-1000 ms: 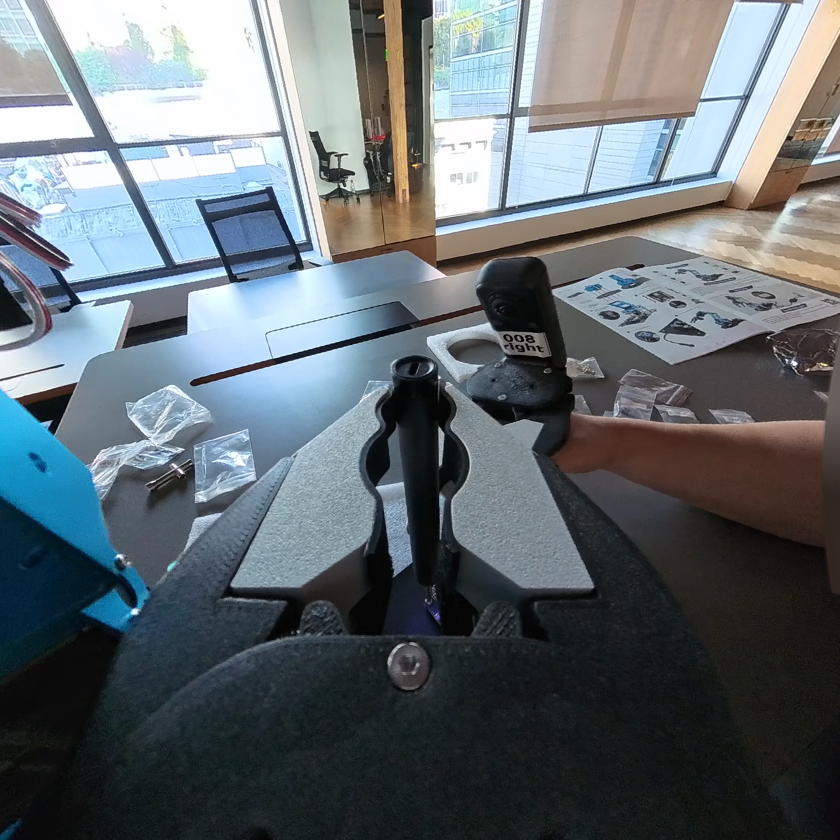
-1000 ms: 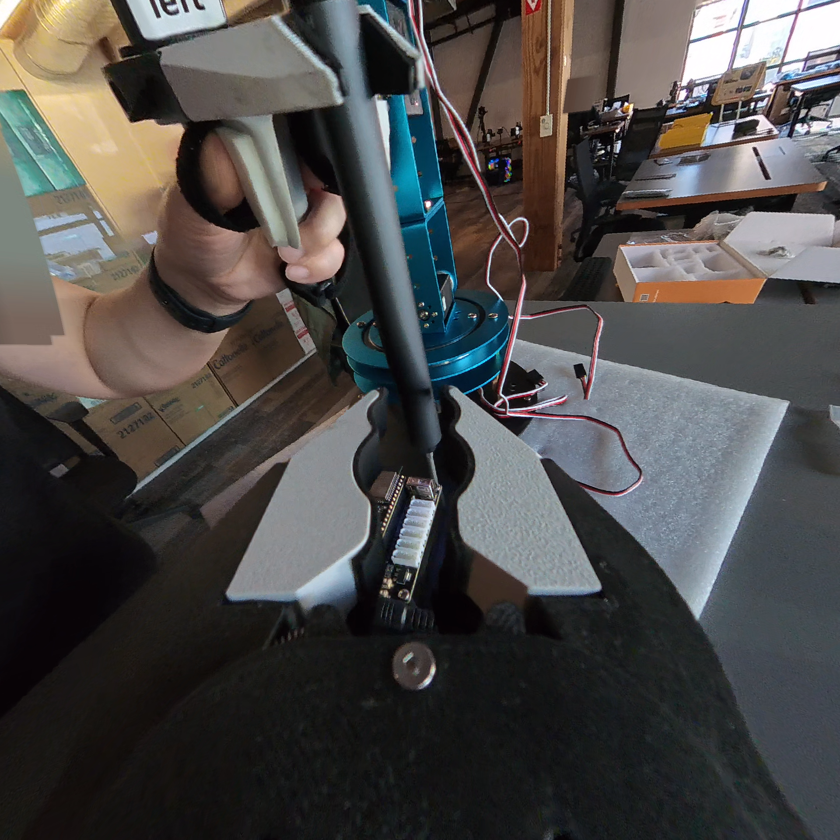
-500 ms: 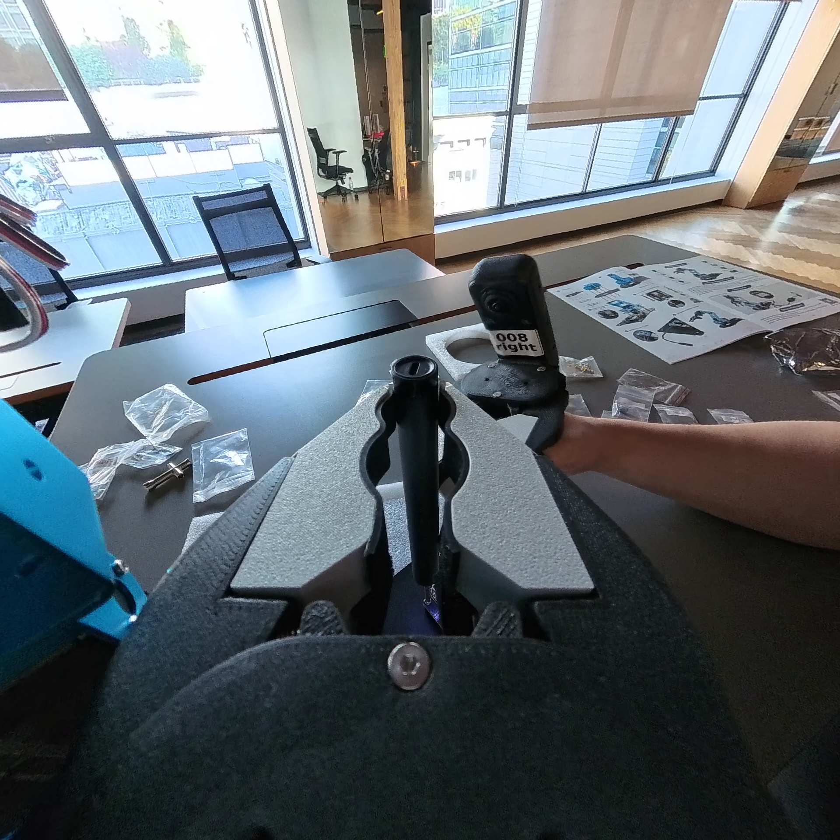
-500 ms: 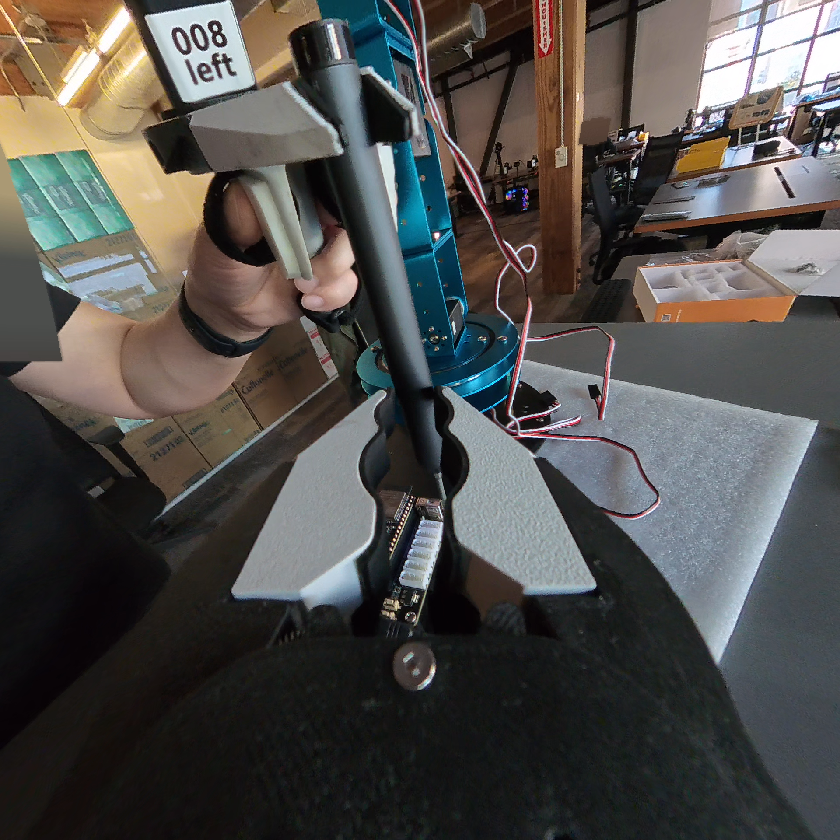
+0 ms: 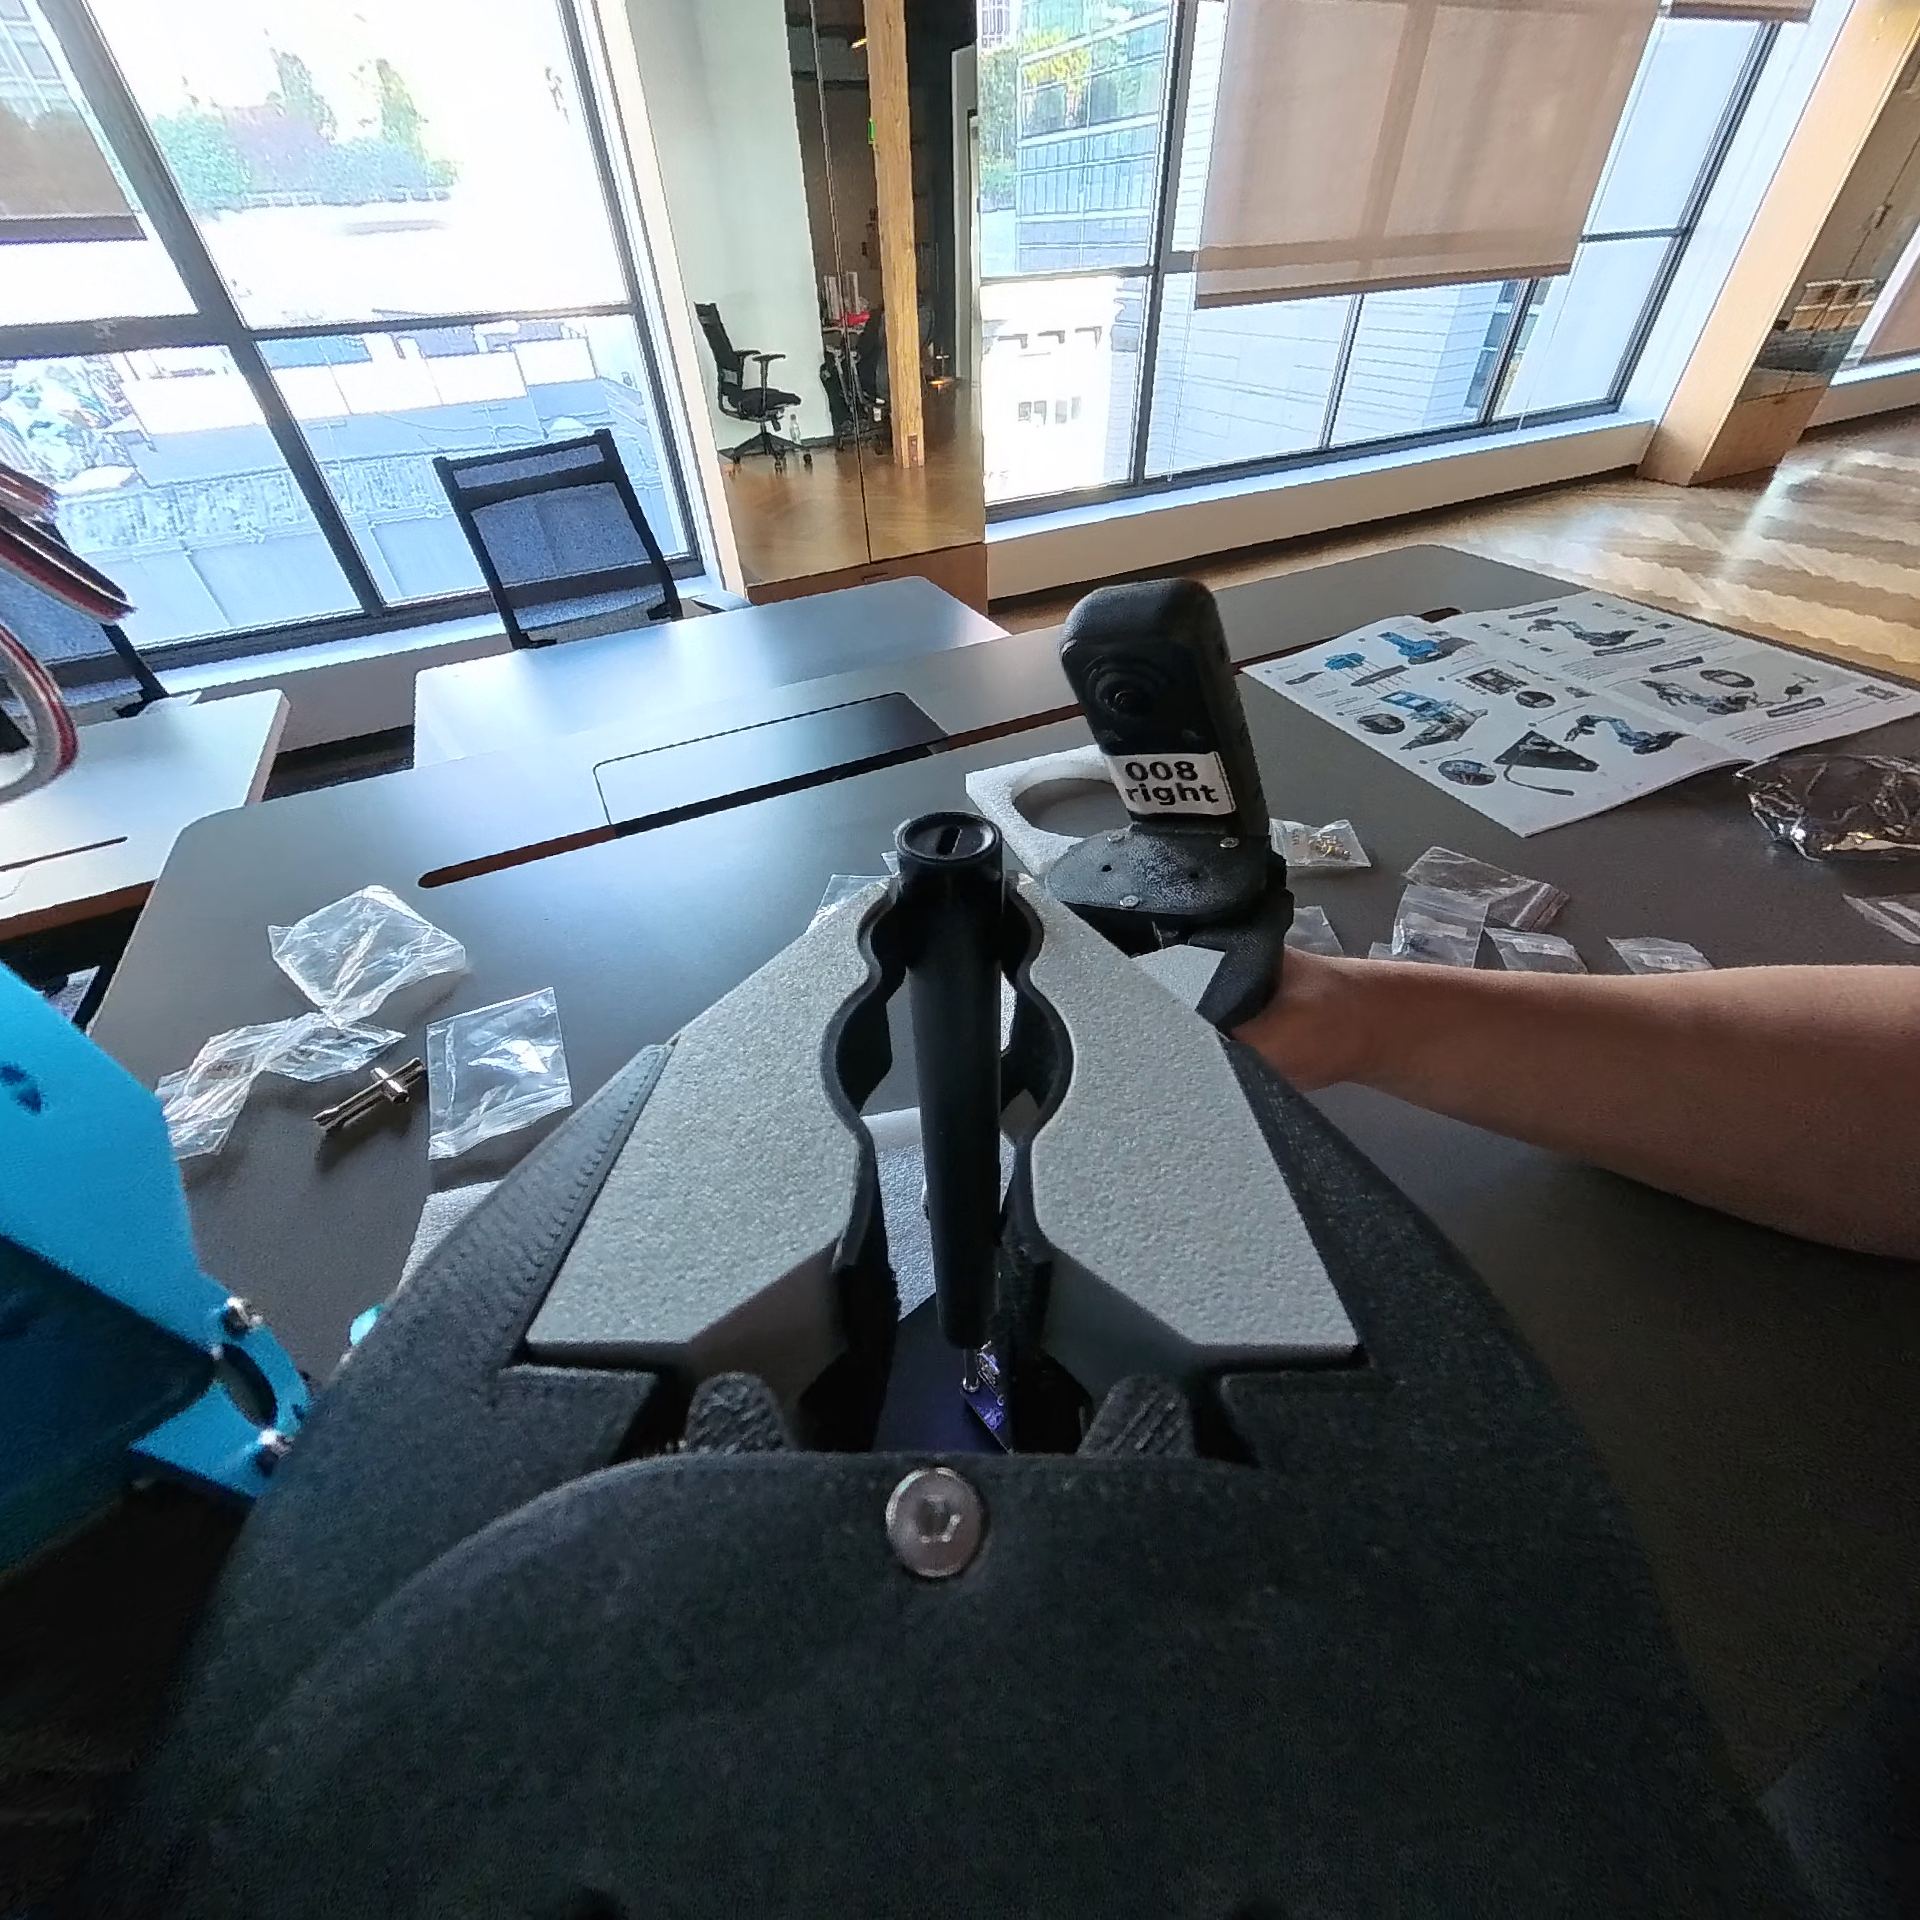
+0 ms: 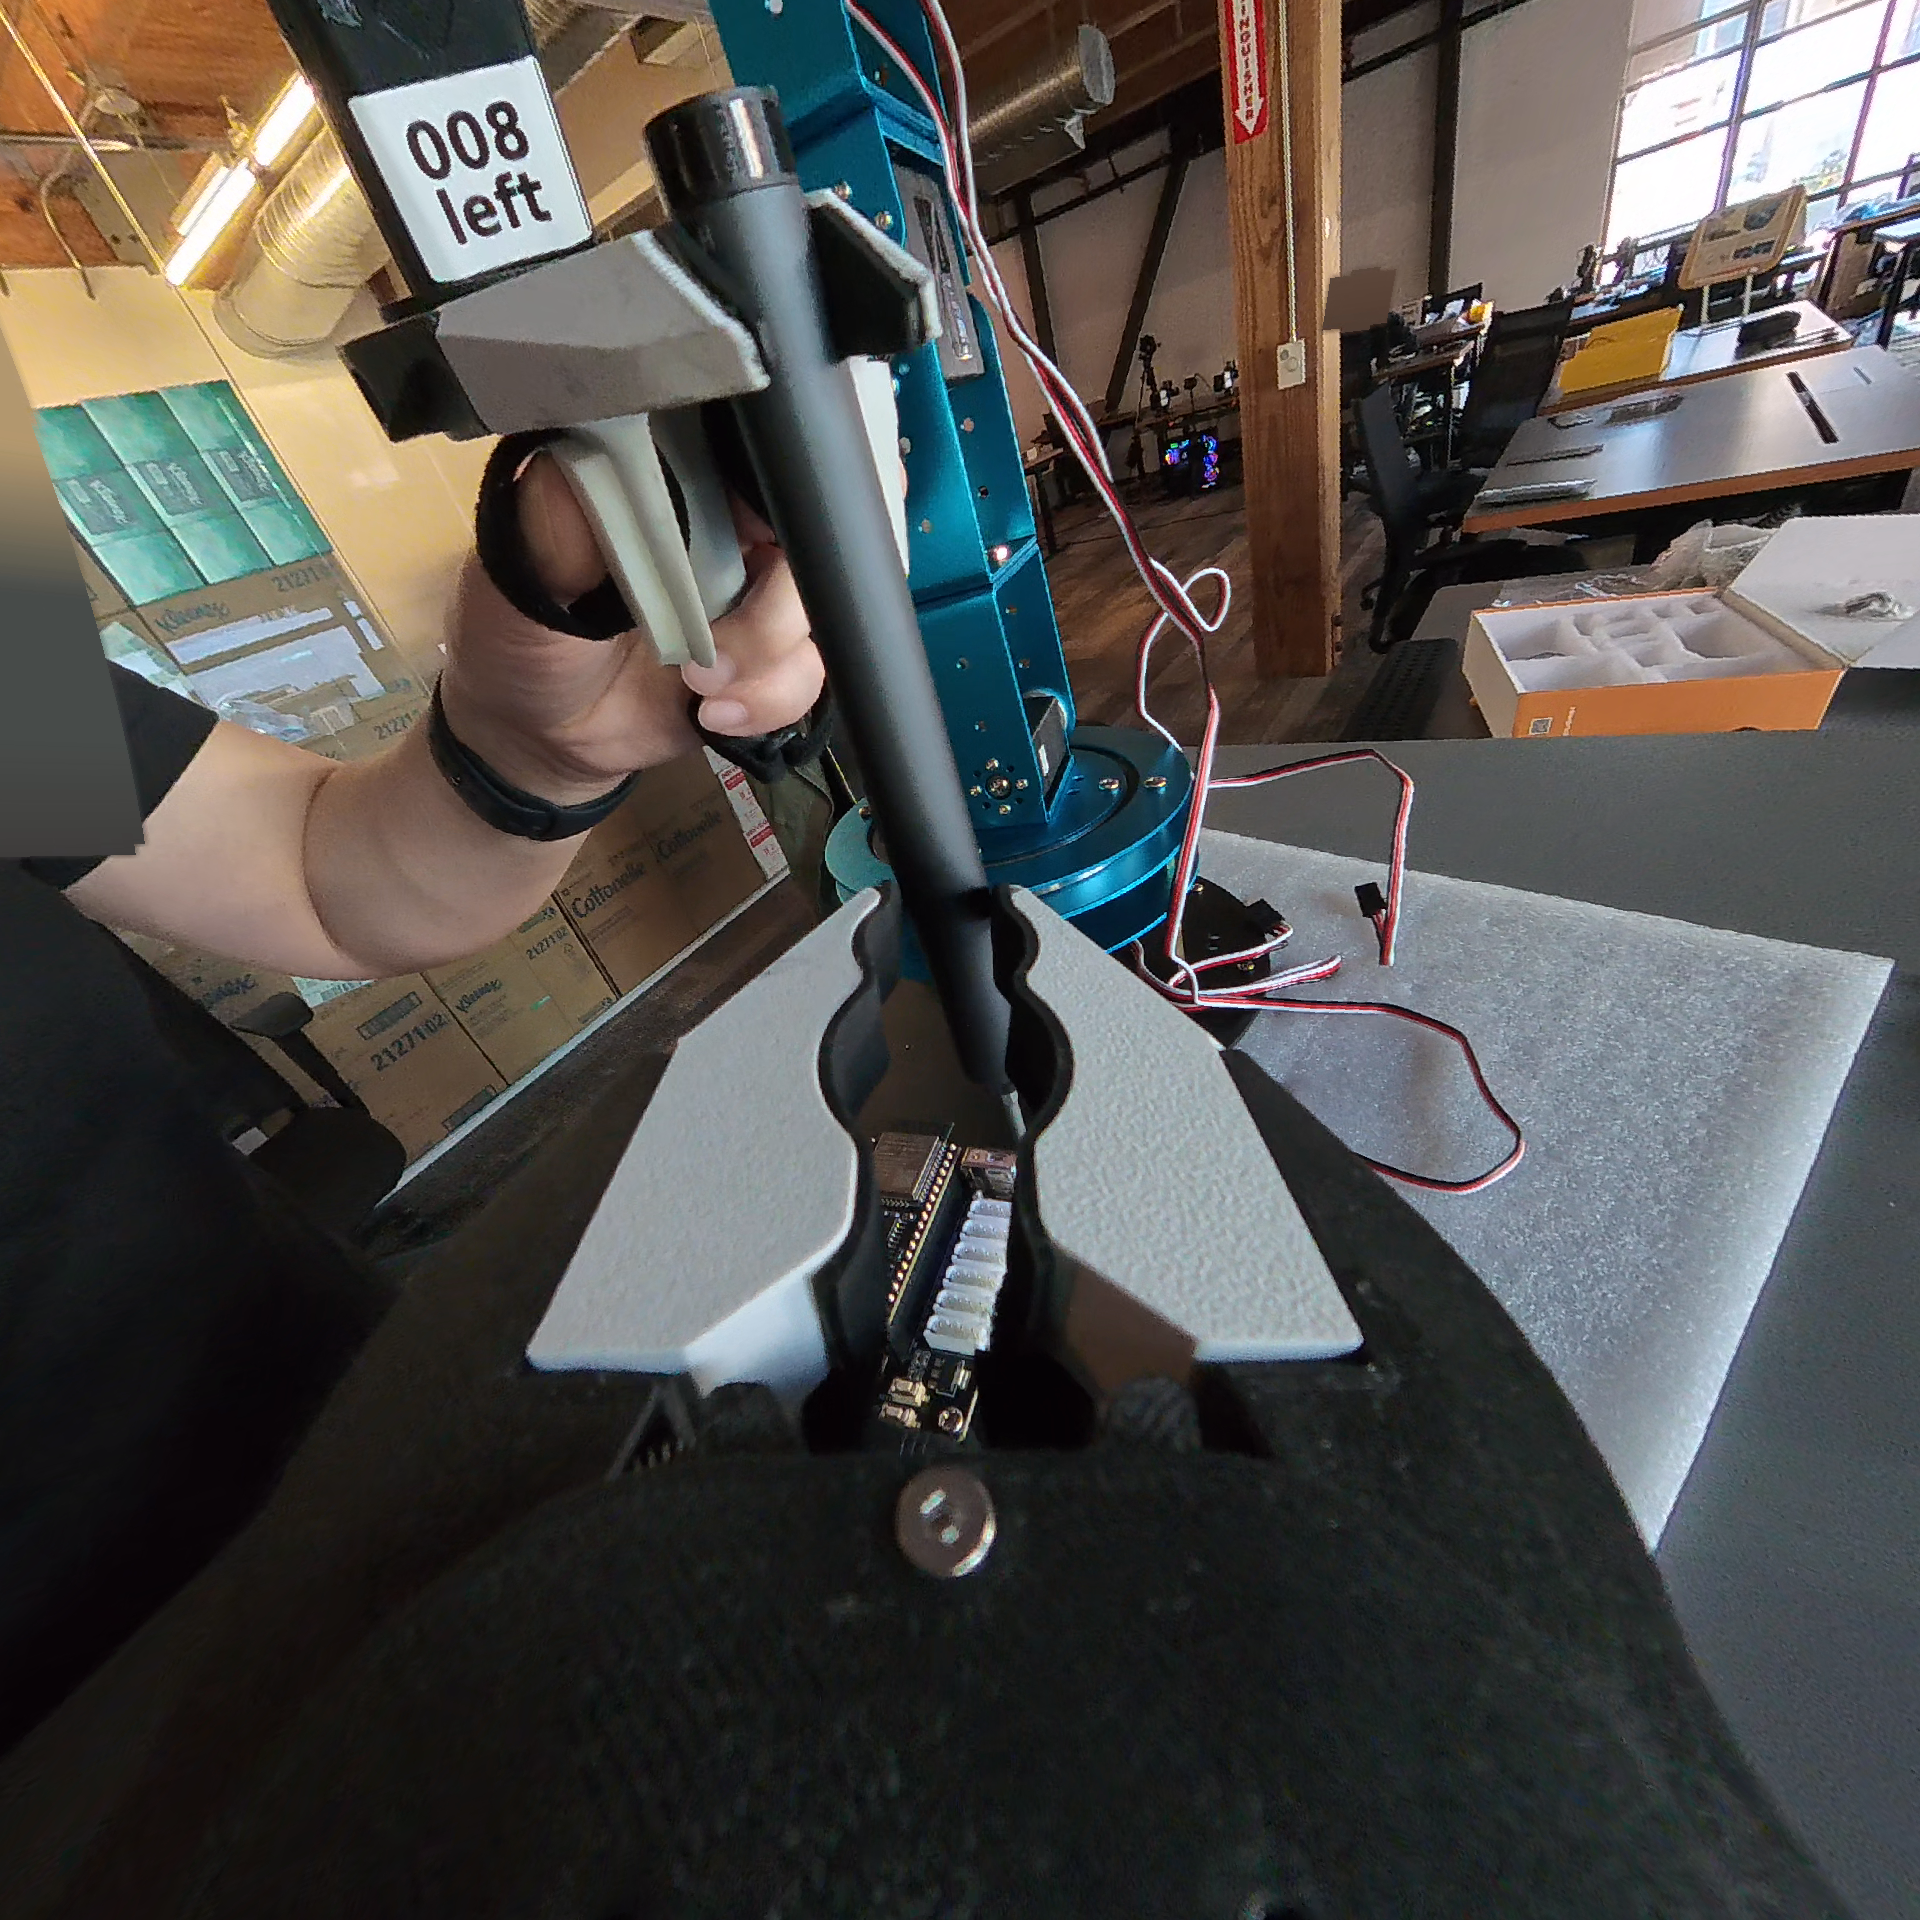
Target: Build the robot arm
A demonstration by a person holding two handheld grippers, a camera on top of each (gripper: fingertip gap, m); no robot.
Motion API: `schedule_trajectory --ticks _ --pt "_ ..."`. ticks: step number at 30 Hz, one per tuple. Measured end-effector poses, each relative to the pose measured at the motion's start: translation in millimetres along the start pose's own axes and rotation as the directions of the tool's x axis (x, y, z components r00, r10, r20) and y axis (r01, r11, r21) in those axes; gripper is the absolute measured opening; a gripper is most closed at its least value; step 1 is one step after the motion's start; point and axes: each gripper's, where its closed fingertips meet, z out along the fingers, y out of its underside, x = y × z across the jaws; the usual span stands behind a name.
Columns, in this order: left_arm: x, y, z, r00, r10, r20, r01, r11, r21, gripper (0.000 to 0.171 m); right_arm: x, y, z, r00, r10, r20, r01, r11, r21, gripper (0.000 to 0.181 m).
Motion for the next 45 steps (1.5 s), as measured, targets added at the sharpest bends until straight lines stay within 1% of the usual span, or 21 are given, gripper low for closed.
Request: schedule_trajectory --ticks 5,10,17,20,26,28,30,33,34,37,41,45 --pt "0.2 1.4 -0.1 1.000 0.004 0.003 -0.004 1.000 -0.005 0.016 0.3 1.5 0.2 1.000 -0.021 -0.009 0.021 1.000 -0.018 0.017" --pt "0.6 1.2 -0.5 1.000 0.000 0.003 0.000 1.000 0.000 0.016 -0.3 1.1 0.2 1.000 0.016 0.011 -0.016 1.000 -0.003 0.017" --pt "0.0 1.2 -0.5 1.000 0.003 0.009 -0.003 1.000 0.002 0.016 -0.3 1.1 0.2 1.000 -0.026 -0.009 0.026 0.999 -0.018 0.016" --pt "-3.2 1.6 -0.8 0.999 0.013 0.032 -0.013 1.000 -0.001 0.016 -0.2 0.1 -1.0 1.000 -0.027 -0.011 0.027 0.999 -0.017 0.015" --pt "-2.9 1.5 -0.1 1.000 0.005 0.030 -0.004 1.000 -0.004 0.016 0.8 -0.3 -1.7 1.000 -0.011 -0.011 0.011 1.000 -0.010 0.016" --pt "-3.5 1.1 0.2 0.999 -0.004 0.037 0.004 1.000 -0.005 0.016 0.1 0.0 0.8 1.000 -0.006 -0.010 0.006 1.000 -0.011 0.019" --pt "-4.3 -3.5 0.4 0.999 -0.022 0.039 0.021 1.000 0.017 0.016 0.7 -0.6 2.4 0.999 -0.026 -0.027 0.025 1.000 -0.009 0.018" --pt "-3.3 -21.4 -2.5 0.998 -0.064 0.012 0.063 0.996 0.067 0.016 -6.3 -14.5 1.0 0.999 -0.042 -0.013 0.043 0.998 0.038 0.017" --pt "-1.7 -26.0 -3.1 0.994 -0.111 -0.012 0.112 0.990 0.081 0.016 -8.6 -20.3 -0.1 0.999 -0.044 -0.012 0.045 0.998 0.051 0.017" --pt "7.2 -36.6 -7.3 0.972 -0.210 -0.109 0.223 0.968 0.113 0.016 -27.8 -28.5 -0.4 0.997 -0.071 0.018 0.071 0.997 0.011 0.016" --pt "18.6 -42.3 -12.1 0.946 -0.269 -0.182 0.294 0.948 0.125 0.016 -48.9 -30.0 -6.6 0.986 -0.163 -0.036 0.161 0.986 -0.048 0.017" --pt "36.8 -34.4 -4.6 0.936 -0.279 -0.214 0.306 0.946 0.104 0.016 -55.5 -20.1 -21.6 0.988 -0.140 -0.070 0.134 0.988 -0.082 0.017"
